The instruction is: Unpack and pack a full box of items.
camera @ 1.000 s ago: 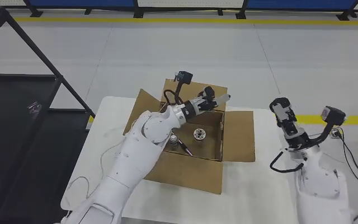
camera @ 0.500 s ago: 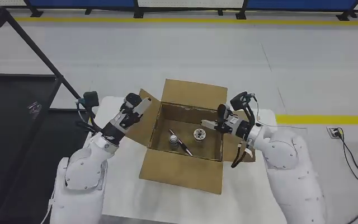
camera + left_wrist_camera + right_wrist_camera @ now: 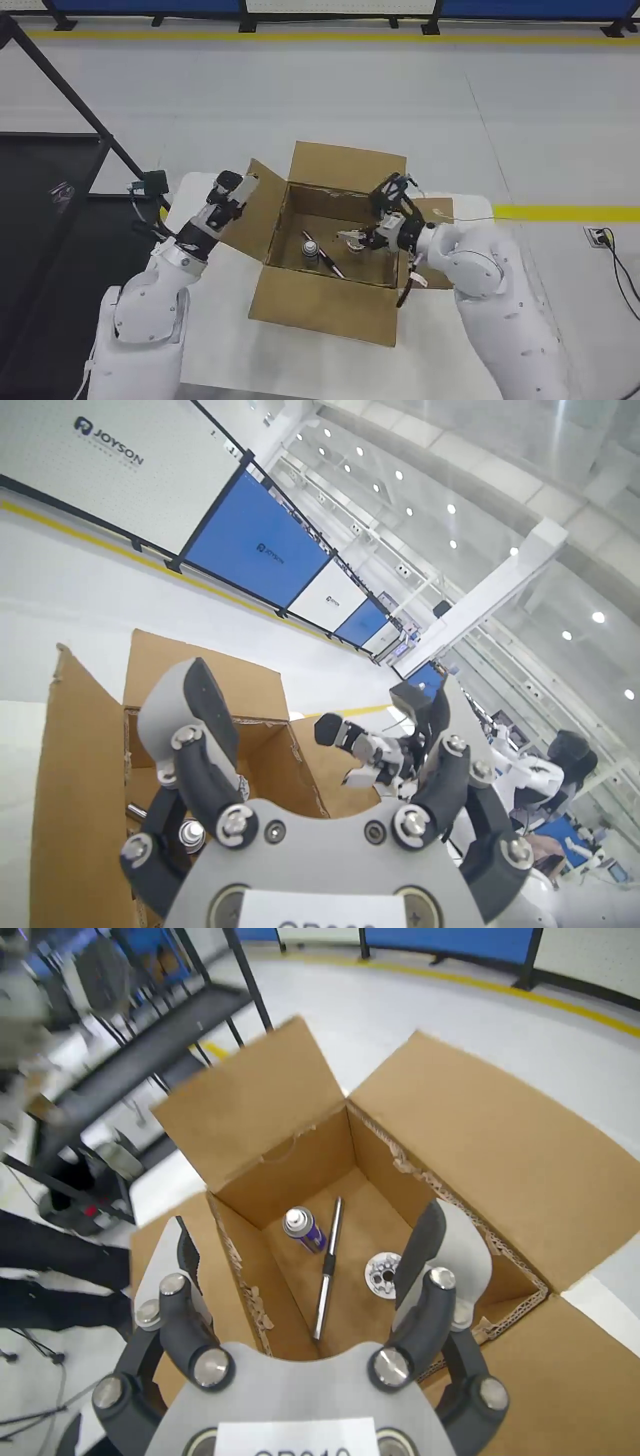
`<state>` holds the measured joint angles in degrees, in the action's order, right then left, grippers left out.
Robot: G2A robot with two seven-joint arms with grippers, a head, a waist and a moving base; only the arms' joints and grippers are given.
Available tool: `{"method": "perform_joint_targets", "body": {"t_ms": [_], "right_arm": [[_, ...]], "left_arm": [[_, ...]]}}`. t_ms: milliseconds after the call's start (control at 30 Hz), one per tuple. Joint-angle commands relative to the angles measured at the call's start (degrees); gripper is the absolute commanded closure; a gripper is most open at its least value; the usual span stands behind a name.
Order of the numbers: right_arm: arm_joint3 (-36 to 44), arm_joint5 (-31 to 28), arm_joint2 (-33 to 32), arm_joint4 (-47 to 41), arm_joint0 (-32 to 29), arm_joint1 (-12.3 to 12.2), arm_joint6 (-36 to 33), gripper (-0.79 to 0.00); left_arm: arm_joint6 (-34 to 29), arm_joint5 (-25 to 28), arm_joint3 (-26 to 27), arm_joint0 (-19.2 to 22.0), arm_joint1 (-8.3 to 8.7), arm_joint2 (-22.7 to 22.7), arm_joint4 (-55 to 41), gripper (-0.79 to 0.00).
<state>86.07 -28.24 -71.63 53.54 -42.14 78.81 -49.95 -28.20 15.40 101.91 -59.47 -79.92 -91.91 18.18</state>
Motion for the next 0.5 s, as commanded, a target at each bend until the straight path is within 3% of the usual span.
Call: {"method": "perform_joint_targets", "body": {"t_ms": [0,167,467], "right_arm": [[-2.27,1.32,5.59,5.58,2.63,0.54,-1.82,-0.785],[-12.8,8.68,15.79,13.93,9.99,2.64,-6.73,-0.785],[-35.27,14.03,25.41,12.63,21.19,7.52,-6.55,-0.785]], "left_arm": [[0.36,-1.57,-0.41,-0.12,0.21,-1.41,-1.86,-0.785],[0.46,-2.95,-0.36,-1.36,0.78,-4.46,-4.63,-0.785],[0.26,-2.71,0.15,-2.11,1.05,-5.28,-4.42,-0.785]]}}
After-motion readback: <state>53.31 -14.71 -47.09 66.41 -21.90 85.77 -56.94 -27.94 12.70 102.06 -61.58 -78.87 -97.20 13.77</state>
